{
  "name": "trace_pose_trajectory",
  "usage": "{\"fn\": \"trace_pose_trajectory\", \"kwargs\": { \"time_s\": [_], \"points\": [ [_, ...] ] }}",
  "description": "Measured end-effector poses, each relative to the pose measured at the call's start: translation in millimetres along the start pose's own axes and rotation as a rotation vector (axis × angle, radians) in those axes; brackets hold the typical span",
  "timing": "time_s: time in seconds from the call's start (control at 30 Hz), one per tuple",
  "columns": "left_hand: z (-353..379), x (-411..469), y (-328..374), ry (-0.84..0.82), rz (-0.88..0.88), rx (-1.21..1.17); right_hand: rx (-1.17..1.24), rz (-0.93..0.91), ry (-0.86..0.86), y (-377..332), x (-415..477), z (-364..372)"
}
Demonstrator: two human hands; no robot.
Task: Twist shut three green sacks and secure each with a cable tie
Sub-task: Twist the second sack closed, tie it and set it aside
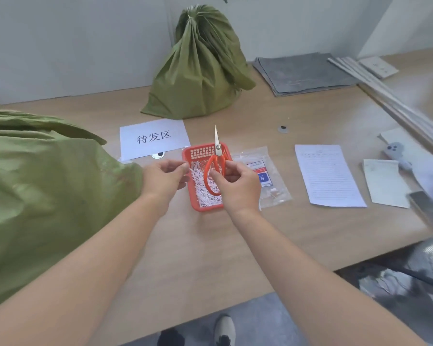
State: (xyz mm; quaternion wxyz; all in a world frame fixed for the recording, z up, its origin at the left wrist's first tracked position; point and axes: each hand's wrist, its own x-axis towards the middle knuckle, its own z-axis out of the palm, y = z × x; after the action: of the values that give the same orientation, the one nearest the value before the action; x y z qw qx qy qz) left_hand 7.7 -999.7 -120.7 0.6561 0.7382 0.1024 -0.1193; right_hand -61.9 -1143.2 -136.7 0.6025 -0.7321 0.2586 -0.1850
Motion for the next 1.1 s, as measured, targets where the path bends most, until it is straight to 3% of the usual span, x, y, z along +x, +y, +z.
{"fn": "trace_pose_trajectory", "kwargs": {
  "time_s": [0.5,0.87,1.1],
  "points": [
    [67.1,51.7,-76.9,0.017,-0.239,-0.053,-0.091,0.197,0.069,105.5,1.0,-21.4],
    [72.1,55.6,-103.9,0.026,-0.299,-0.035,-0.191,0.375,-0.047,149.4,-15.7,-32.1],
    [73.4,51.4,-118.1,0.043,-0.315,-0.067,-0.384,0.513,-0.116,177.0,-34.7,-36.6]
  ]
}}
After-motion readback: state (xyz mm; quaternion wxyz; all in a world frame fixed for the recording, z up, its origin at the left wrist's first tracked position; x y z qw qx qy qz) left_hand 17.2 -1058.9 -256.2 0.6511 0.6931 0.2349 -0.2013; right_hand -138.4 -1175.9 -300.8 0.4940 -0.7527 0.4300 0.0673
